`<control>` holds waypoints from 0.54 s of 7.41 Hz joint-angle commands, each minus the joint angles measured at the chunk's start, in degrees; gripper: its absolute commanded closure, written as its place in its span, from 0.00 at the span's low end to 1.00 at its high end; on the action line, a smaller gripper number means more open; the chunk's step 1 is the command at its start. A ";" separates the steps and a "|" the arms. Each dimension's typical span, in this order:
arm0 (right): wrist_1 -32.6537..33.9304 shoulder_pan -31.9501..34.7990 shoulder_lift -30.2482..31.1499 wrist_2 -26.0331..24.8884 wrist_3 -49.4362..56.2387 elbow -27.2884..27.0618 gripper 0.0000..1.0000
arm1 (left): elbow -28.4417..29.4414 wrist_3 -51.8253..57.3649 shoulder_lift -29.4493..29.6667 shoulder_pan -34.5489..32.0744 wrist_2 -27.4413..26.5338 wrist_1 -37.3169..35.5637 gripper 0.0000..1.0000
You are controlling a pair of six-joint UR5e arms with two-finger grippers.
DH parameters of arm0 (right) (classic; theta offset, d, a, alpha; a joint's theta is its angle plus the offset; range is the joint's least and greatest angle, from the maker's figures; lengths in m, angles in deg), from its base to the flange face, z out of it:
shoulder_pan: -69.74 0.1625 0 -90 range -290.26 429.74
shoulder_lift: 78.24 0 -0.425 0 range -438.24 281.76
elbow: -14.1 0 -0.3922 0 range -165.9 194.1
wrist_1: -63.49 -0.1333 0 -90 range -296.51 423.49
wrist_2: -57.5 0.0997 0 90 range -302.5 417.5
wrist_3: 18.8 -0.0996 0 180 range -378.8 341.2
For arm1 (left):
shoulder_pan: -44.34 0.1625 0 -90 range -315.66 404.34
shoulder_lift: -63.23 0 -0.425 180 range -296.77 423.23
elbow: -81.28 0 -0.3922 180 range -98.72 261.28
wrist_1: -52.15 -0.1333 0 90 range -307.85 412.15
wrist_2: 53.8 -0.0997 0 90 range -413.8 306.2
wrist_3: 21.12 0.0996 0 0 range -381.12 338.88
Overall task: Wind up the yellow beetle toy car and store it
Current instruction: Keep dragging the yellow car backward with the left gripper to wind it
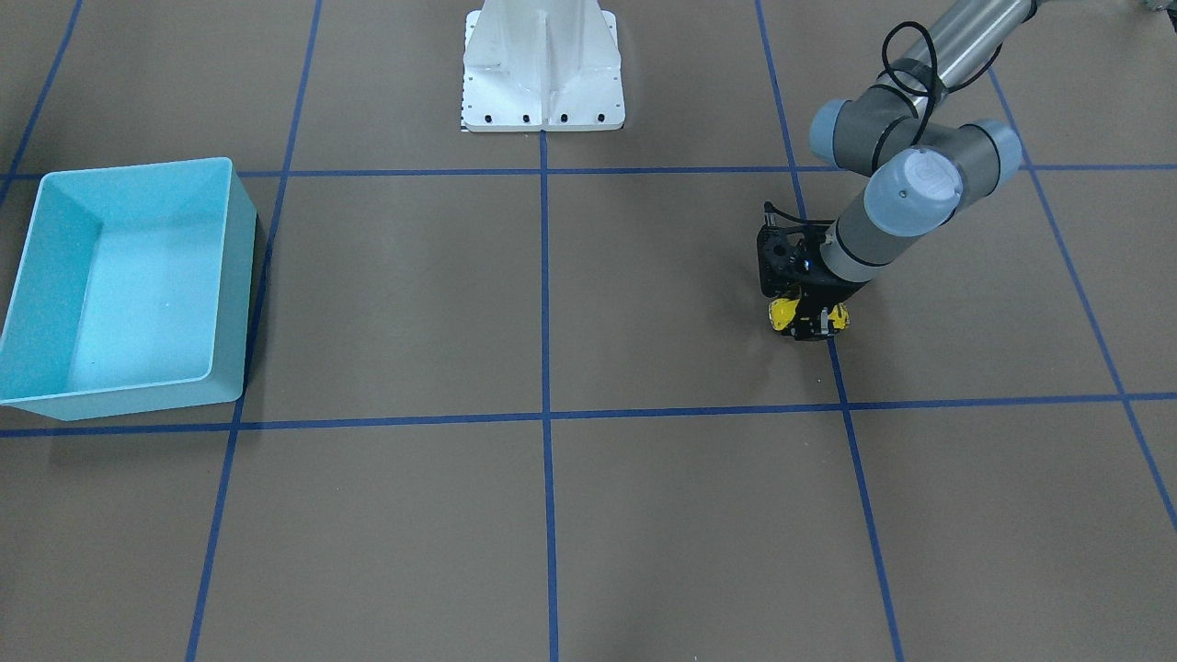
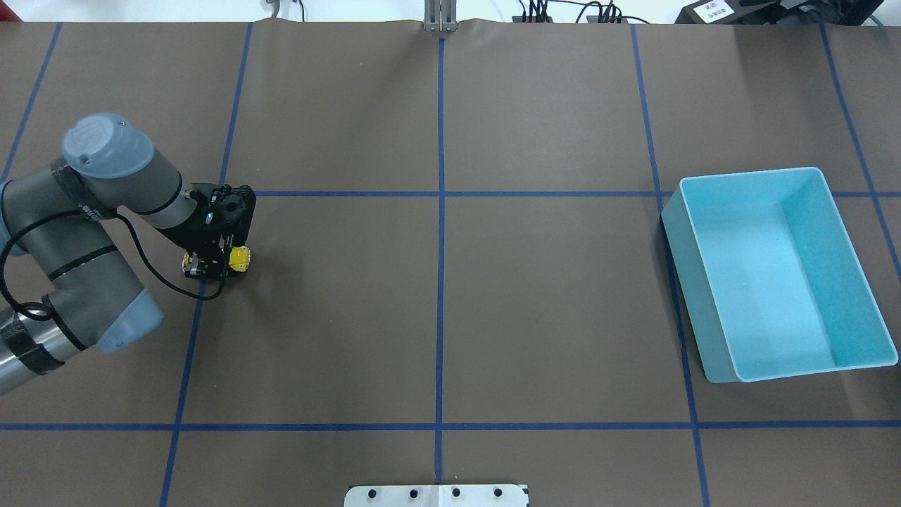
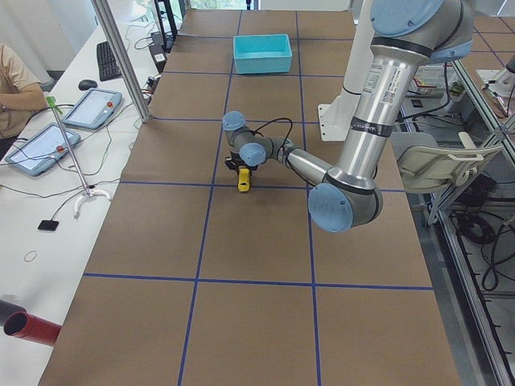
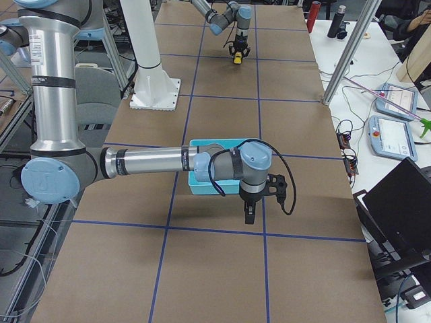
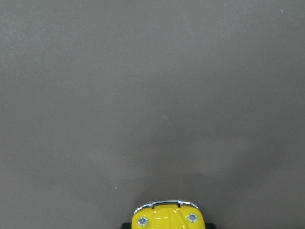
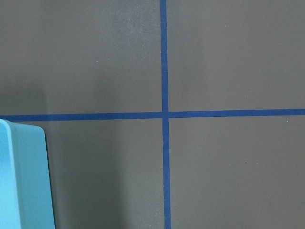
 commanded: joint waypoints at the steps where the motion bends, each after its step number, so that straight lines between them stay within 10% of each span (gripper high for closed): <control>1: 0.00 0.00 0.00 0.00 0.00 -0.02 0.00 | 0.21 0.01 -0.85 -0.21 0.46 1.47 1.00; 4: 0.00 0.00 0.00 0.00 0.00 -0.02 0.00 | -0.05 0.01 -1.65 -0.83 0.64 2.44 1.00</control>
